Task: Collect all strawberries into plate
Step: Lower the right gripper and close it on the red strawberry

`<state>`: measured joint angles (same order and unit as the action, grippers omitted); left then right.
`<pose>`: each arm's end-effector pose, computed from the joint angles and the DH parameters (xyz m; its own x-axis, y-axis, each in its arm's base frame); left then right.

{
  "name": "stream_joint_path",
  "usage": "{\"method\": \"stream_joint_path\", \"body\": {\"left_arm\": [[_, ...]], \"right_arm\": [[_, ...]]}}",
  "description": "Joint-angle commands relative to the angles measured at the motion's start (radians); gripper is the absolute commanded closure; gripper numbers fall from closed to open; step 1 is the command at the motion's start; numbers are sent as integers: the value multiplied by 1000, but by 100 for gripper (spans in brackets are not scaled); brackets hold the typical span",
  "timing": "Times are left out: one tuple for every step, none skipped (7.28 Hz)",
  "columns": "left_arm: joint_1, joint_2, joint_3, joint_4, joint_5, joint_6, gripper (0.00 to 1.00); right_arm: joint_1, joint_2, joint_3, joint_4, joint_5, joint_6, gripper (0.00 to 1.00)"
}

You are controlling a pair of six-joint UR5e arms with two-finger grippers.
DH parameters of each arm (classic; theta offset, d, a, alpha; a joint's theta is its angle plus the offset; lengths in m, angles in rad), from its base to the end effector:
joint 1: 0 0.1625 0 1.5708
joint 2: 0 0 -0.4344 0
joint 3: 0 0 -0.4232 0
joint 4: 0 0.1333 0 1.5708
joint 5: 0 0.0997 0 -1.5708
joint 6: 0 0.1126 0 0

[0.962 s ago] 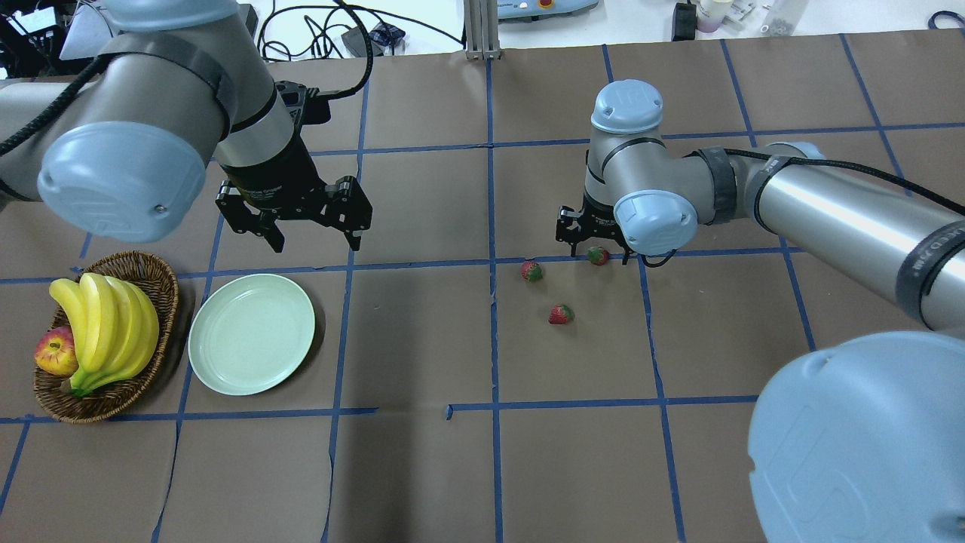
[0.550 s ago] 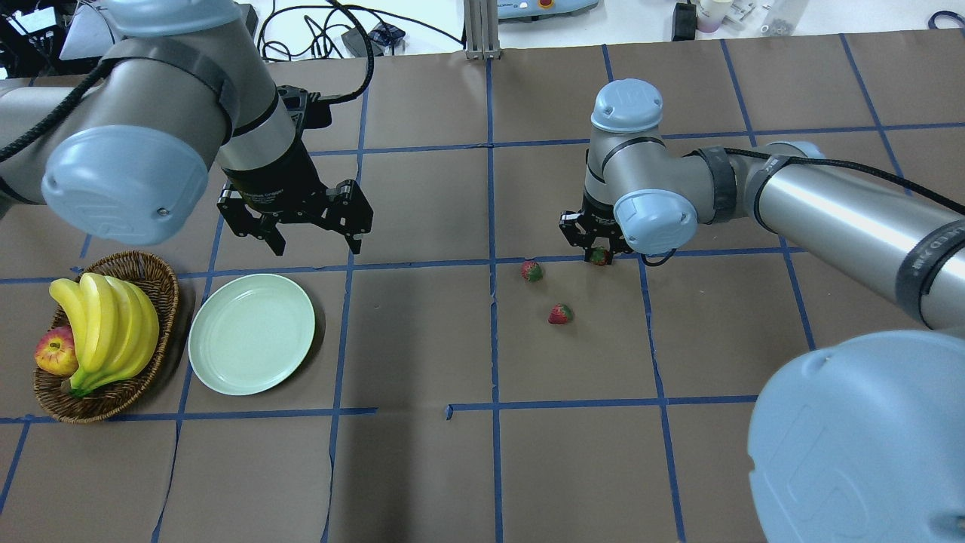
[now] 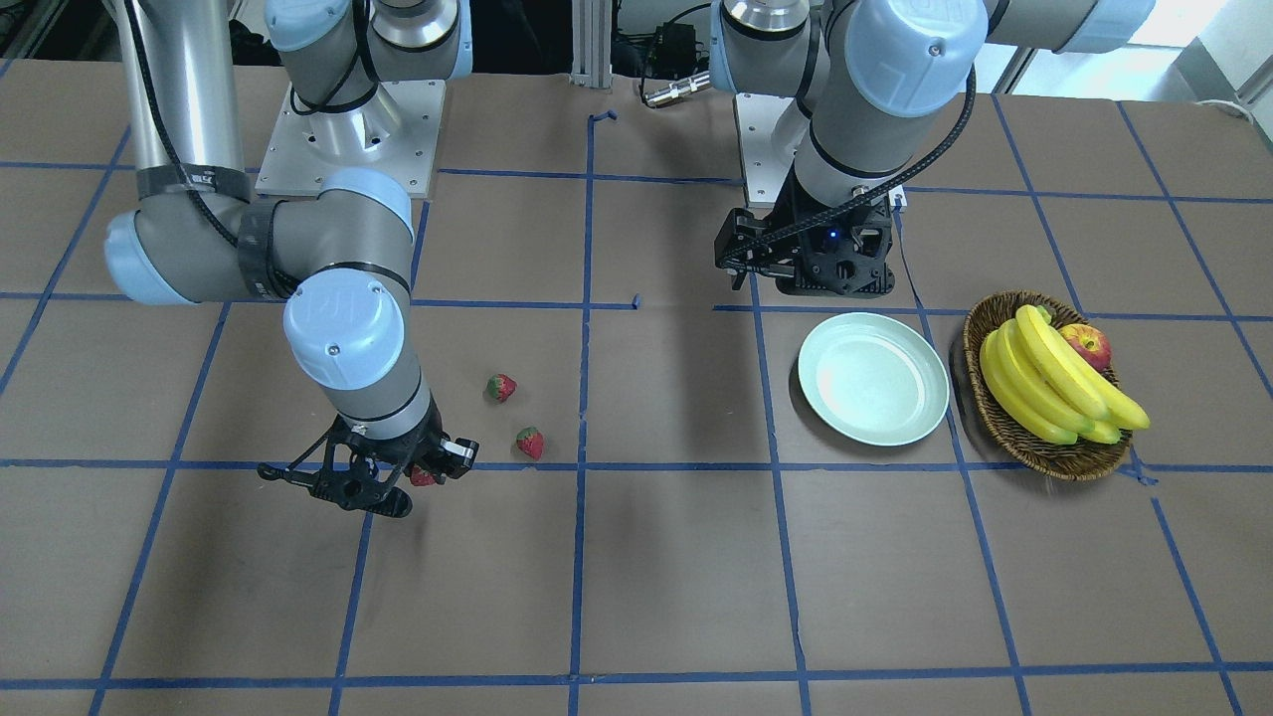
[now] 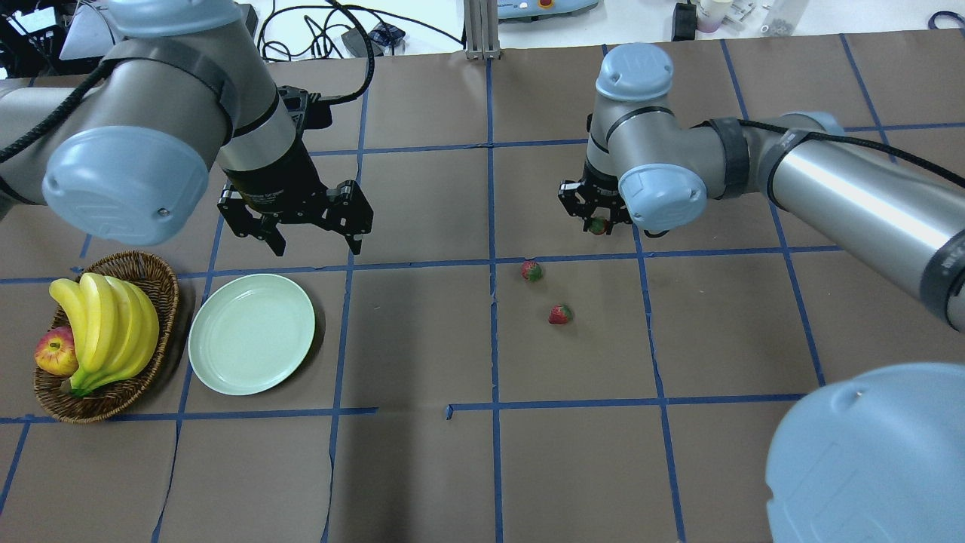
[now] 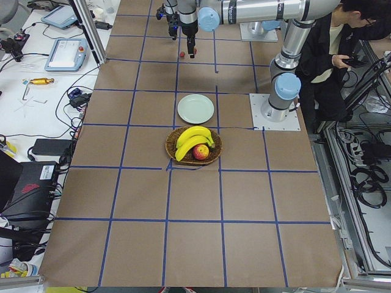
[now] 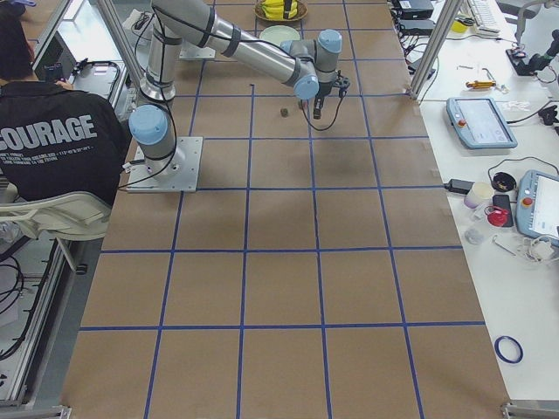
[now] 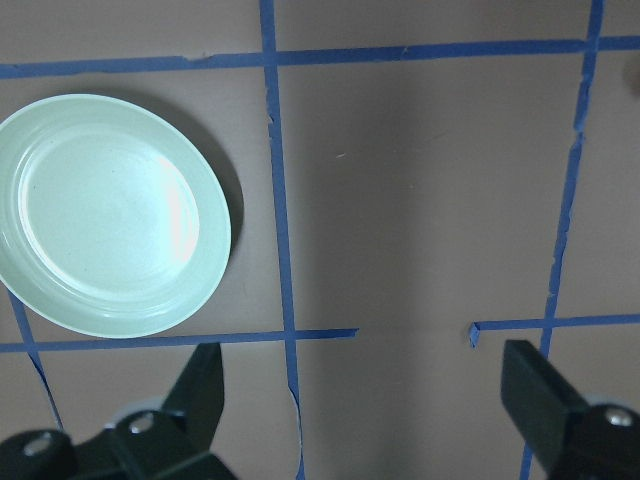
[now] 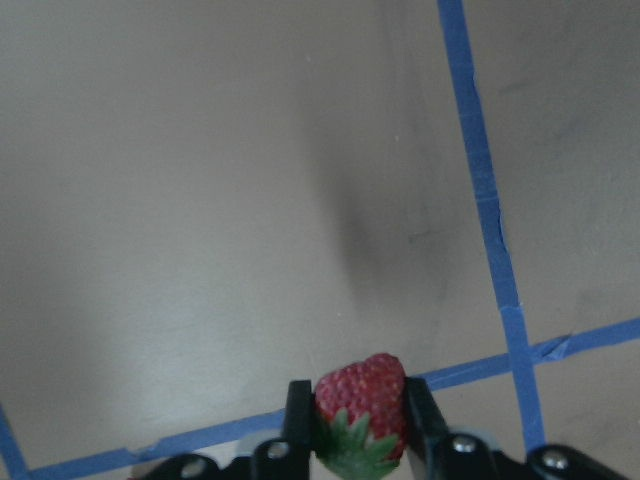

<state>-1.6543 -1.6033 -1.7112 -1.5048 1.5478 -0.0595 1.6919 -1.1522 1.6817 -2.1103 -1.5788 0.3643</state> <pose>-0.1786 -0.5050 0.4013 -0.9996 0.0219 0.0165 0.0235 0.9939 0.1079 0.2091 -0.6219 0.2340 -0.9705 0.2409 0.0039 0.2408 0.9705 -0.0122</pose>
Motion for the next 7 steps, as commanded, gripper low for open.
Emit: {"method": "stream_joint_path", "body": {"left_arm": [[10, 20, 2, -2, 9, 3, 0], [11, 22, 5, -5, 12, 3, 0], [14, 25, 8, -8, 15, 6, 0], [21, 26, 11, -9, 15, 6, 0], [21, 26, 12, -9, 14, 6, 0], [21, 26, 10, -9, 15, 6, 0], [21, 26, 10, -9, 15, 6, 0]], "right_arm": [[24, -37, -86, 85, 46, 10, 100], [88, -37, -88, 85, 66, 19, 100], [147, -34, -88, 82, 68, 45, 100], [181, -24, -85, 81, 89, 60, 100], [217, -3, -80, 78, 129, 61, 100], [250, 34, -83, 64, 140, 58, 100], [273, 66, -80, 40, 173, 56, 100]]}}
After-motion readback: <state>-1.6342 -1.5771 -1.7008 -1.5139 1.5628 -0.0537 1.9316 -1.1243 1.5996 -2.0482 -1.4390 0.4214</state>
